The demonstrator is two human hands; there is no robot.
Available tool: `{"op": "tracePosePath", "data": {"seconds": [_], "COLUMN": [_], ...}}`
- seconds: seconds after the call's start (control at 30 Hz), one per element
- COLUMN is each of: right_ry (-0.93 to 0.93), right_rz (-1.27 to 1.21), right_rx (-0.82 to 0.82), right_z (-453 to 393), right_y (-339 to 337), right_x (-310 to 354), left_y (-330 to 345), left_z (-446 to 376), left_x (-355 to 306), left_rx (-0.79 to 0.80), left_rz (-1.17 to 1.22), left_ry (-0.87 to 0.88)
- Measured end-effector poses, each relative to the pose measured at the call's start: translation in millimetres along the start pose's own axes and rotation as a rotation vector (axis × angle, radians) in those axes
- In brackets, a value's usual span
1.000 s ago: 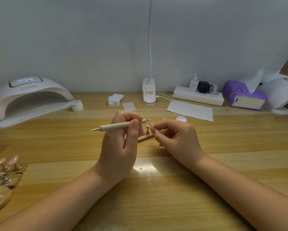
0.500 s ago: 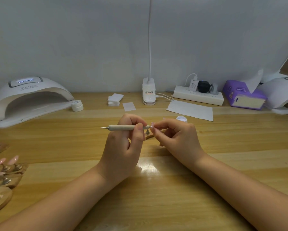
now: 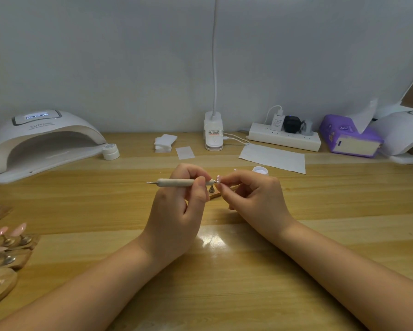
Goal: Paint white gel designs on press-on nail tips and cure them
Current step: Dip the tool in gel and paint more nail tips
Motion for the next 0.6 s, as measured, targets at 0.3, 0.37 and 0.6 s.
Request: {"op": "tracePosePath", "data": {"seconds": [0.3,0.37,0.6], "right_ry": [-0.08,-0.102,-0.076], "right_rz": [-0.034,-0.043,-0.067], "right_rx": [-0.114,-0.131,-0.151], "right_z": [-3,-3,-2], "right_y": [-16,-19,-20], "right_x": [7,10,9], "left_y": [-14,-15,-5], "left_z": [0,0,0], "left_x": [-2,3,31], "left_rx": [-0.109,-0.106,0.025], "left_rz": [0.026,-0.008,-0.279], "left_ry": [0.063,0.039,-0.094]}}
Point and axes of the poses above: each hand's wrist, its own z-axis away from the middle knuckle, its own y-axis out of the palm, x = y × z, the point moved 8 cm from there along -z, towards the middle knuckle, and after that the axes turned 4 degrees about x, right-handed, at the moved point
